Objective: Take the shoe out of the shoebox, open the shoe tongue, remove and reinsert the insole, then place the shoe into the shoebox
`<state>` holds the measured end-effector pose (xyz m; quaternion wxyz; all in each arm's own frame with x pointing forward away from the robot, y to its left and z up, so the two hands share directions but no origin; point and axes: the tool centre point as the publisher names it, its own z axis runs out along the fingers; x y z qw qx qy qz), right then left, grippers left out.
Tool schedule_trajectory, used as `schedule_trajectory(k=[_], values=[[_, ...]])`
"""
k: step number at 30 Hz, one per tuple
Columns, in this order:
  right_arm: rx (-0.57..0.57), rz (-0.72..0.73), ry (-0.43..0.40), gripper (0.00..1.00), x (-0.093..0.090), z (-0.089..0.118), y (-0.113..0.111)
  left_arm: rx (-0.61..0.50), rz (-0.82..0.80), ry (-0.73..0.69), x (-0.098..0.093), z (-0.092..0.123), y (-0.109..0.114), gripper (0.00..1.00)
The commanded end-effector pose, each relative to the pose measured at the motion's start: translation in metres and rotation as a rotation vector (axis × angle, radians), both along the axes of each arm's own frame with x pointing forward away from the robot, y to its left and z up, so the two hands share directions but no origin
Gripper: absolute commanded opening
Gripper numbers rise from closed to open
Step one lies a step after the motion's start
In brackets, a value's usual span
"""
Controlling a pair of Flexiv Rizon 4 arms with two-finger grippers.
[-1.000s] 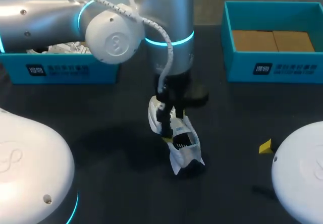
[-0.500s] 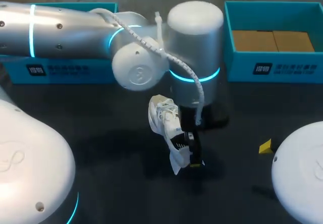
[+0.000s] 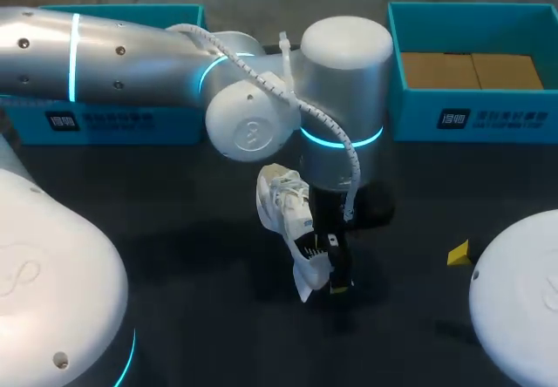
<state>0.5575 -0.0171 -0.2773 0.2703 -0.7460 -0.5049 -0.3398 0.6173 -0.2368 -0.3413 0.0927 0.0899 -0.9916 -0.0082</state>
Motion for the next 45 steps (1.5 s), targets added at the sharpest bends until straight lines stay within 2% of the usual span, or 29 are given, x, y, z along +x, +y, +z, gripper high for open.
schedule_trajectory(k=[1, 2, 3, 7, 11, 20, 27, 34, 36, 37, 45], values=[[-0.005, -0.004, -0.001, 1.0, -0.003, 0.002, 0.001, 0.013, 0.008, 0.006, 0.002, -0.014, -0.006, 0.96], [-0.005, -0.004, -0.001, 1.0, -0.003, 0.002, 0.001, 0.013, 0.008, 0.006, 0.002, -0.014, -0.006, 0.96], [-0.005, -0.004, -0.001, 1.0, -0.003, 0.002, 0.001, 0.026, 0.018, 0.009, 0.001, -0.021, -0.007, 0.84], [-0.005, -0.004, -0.001, 1.0, -0.003, 0.002, 0.001, 0.031, 0.029, 0.016, 0.0, -0.028, -0.006, 0.8], [-0.005, -0.004, -0.001, 1.0, -0.003, 0.002, 0.001, 0.037, 0.027, 0.027, -0.003, -0.034, -0.004, 0.65], [-0.005, -0.004, -0.001, 1.0, -0.003, 0.002, 0.001, 0.061, 0.045, 0.003, -0.007, -0.044, 0.0, 0.59], [-0.005, -0.004, -0.001, 1.0, -0.003, 0.002, 0.001, 0.069, 0.067, -0.005, -0.006, -0.051, -0.003, 0.39], [-0.005, -0.004, -0.001, 1.0, -0.003, 0.002, 0.001, 0.075, 0.086, -0.023, -0.007, -0.055, -0.002, 0.35], [-0.005, -0.004, -0.001, 1.0, -0.003, 0.002, 0.001, 0.076, 0.089, -0.022, -0.007, -0.056, -0.002, 0.27], [-0.005, -0.004, -0.001, 1.0, -0.003, 0.002, 0.001, 0.077, 0.095, -0.029, -0.007, -0.057, -0.001, 0.0], [-0.005, -0.004, -0.001, 1.0, -0.003, 0.002, 0.001, 0.065, 0.093, -0.049, -0.008, -0.052, 0.003, 0.0]])
